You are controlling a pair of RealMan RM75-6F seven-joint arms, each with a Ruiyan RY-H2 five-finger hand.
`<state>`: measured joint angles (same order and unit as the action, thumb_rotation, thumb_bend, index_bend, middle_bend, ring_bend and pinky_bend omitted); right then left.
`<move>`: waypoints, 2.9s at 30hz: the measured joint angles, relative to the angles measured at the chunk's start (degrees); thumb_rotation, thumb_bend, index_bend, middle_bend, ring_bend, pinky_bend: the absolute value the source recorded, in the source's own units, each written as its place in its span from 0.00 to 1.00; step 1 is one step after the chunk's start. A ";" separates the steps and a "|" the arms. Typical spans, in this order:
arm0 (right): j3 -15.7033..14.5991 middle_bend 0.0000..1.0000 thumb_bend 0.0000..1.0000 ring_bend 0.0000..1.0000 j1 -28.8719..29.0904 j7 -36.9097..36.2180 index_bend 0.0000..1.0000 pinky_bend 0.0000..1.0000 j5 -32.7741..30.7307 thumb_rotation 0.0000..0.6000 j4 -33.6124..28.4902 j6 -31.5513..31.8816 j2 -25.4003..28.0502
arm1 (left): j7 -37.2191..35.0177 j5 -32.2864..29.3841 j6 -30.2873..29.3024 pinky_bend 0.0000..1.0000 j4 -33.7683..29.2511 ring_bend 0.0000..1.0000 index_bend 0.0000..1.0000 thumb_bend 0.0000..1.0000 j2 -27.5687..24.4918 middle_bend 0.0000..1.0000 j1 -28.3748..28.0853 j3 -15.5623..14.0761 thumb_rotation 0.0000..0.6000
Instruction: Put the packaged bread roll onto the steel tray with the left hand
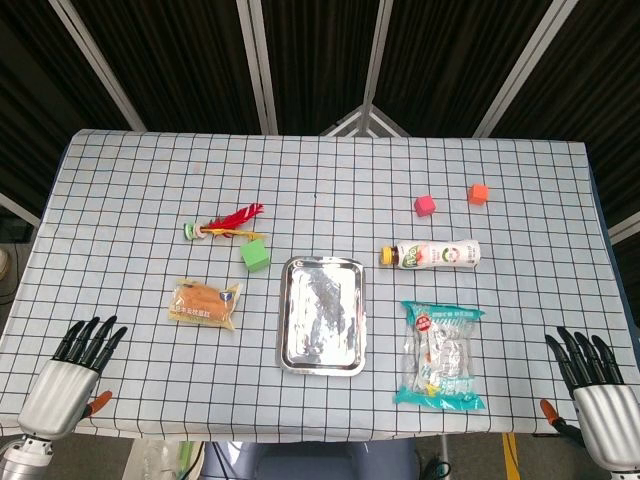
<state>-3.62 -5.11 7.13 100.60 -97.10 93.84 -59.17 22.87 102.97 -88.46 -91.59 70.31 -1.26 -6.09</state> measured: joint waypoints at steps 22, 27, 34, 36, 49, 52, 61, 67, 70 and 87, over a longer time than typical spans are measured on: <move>2.44 0.00 0.31 0.00 4.12 -5.78 0.00 0.00 -6.86 1.00 0.48 -7.29 1.22 | 14.56 -21.05 21.96 0.08 -2.05 0.00 0.00 0.06 12.13 0.00 -13.76 12.85 1.00; 3.02 0.00 0.31 0.00 5.01 -8.76 0.00 0.00 -8.66 1.00 1.20 -8.74 2.04 | 23.10 -30.71 26.47 0.10 -0.92 0.00 0.00 0.09 18.79 0.02 -19.92 16.61 1.00; 3.27 0.00 0.31 0.00 5.41 -10.05 0.00 0.00 -9.50 1.00 1.71 -9.14 2.61 | 25.32 -34.83 27.29 0.17 1.89 0.08 0.07 0.14 21.85 0.13 -23.77 17.69 1.00; 3.35 0.00 0.31 0.00 5.30 -10.34 0.00 0.00 -9.72 1.00 1.70 -8.84 2.76 | 25.45 -35.59 27.45 0.17 2.42 0.10 0.10 0.14 21.99 0.14 -24.20 17.61 1.00; 3.36 0.00 0.31 0.00 4.25 -11.16 0.00 0.00 -9.81 1.00 1.26 -6.68 3.46 | 24.43 -41.44 30.34 0.44 7.40 0.39 0.32 0.22 23.72 0.44 -27.96 16.93 1.00; 3.24 0.00 0.31 0.00 4.22 -10.99 0.00 0.00 -9.71 1.00 1.16 -6.68 3.52 | 23.05 -40.52 29.84 0.49 7.10 0.45 0.36 0.23 23.68 0.48 -28.25 16.60 1.00; 3.17 0.00 0.31 0.00 4.47 -10.61 0.00 0.00 -10.15 1.00 1.20 -7.49 3.39 | 20.34 -34.70 26.02 0.49 -0.12 0.45 0.34 0.22 20.49 0.47 -28.31 14.96 1.00; 3.29 0.00 0.31 0.00 4.94 -10.47 0.00 0.00 -11.23 1.00 1.25 -8.78 3.26 | 18.98 -31.98 24.92 0.49 -8.83 0.45 0.34 0.20 16.24 0.47 -29.12 14.92 1.00; 3.28 0.00 0.31 0.00 5.18 -10.74 0.00 0.00 -11.33 1.00 1.20 -9.22 3.37 | 19.43 -32.12 25.62 0.49 -9.46 0.45 0.34 0.20 16.09 0.47 -31.07 16.12 1.00; 3.52 0.00 0.31 0.00 5.55 -14.21 0.00 0.00 -12.13 1.00 2.31 -9.78 4.31 | 25.43 -46.34 39.21 0.41 17.28 0.24 0.22 0.13 42.85 0.27 -55.97 24.30 1.00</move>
<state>-0.10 0.44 -7.07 88.47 -94.80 84.06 -54.85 48.30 56.63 -49.25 -74.31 113.16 -57.23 18.21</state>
